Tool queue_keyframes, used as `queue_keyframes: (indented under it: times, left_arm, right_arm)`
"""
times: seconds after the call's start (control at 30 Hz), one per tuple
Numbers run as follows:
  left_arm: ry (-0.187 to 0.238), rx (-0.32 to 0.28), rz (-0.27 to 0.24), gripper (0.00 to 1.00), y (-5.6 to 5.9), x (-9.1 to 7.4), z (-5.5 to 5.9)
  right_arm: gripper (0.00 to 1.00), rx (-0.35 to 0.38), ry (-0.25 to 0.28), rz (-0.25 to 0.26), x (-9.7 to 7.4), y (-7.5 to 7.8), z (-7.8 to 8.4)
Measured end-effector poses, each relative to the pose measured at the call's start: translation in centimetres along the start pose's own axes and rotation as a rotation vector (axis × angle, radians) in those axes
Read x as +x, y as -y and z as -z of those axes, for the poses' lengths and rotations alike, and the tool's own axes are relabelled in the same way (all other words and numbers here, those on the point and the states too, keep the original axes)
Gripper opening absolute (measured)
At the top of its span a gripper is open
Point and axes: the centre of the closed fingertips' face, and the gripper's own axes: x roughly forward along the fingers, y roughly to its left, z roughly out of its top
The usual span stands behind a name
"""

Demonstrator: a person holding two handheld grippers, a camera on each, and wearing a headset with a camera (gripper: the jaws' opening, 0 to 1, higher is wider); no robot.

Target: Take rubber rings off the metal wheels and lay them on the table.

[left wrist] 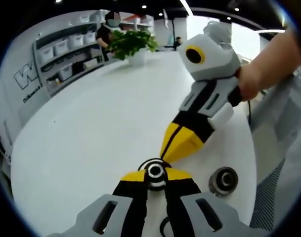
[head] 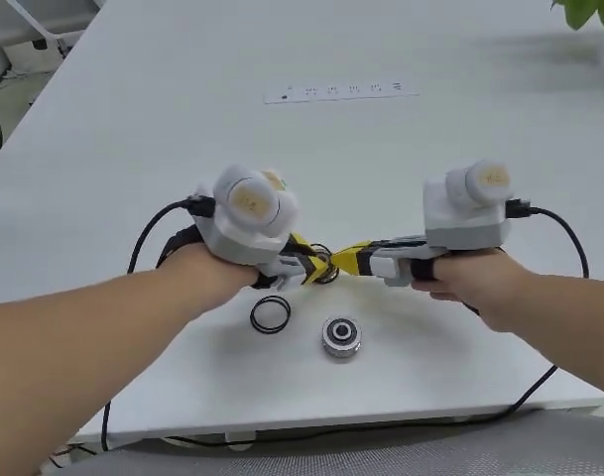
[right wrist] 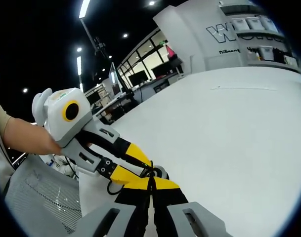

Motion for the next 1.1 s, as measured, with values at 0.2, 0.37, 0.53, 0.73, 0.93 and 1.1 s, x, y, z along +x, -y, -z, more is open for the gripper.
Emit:
queue_keyframes:
  times: [0.2, 0.37, 0.53, 0.73, 0.93, 1.1]
  left_arm:
    - [0.000, -0.001, 0.011, 0.17, 0.3, -0.2, -0.2]
    - [0.018, 0.000, 0.019, 0.19, 0.9, -0.8, -0.6]
    - [0.046, 0.003, 0.028, 0.23, 1.1, -1.7, -0.9]
    - [0.089, 0.014, 0.022, 0.26, 1.2, -3.6, -1.4]
    - [0.123, 0.020, 0.020, 0.33, 1.5, -5.2, -1.6]
    - [0.154, 0.022, 0.022, 0.40, 2.0, -6.6, -1.8]
  right_arm:
    - [0.00, 0.000, 0.009, 0.003, -0.1, -0.1, -0.2]
    - [0.00, 0.000, 0.018, 0.005, -0.3, -0.1, -0.5]
    - [0.00, 0.004, 0.025, 0.008, -0.5, -0.1, -0.8]
    - [0.00, 0.010, 0.042, -0.002, -0.8, -0.7, -1.3]
    - [0.00, 0.004, 0.047, -0.016, -1.1, -1.6, -1.9]
    - [0.00, 0.006, 0.059, -0.029, -1.3, -2.3, -2.3]
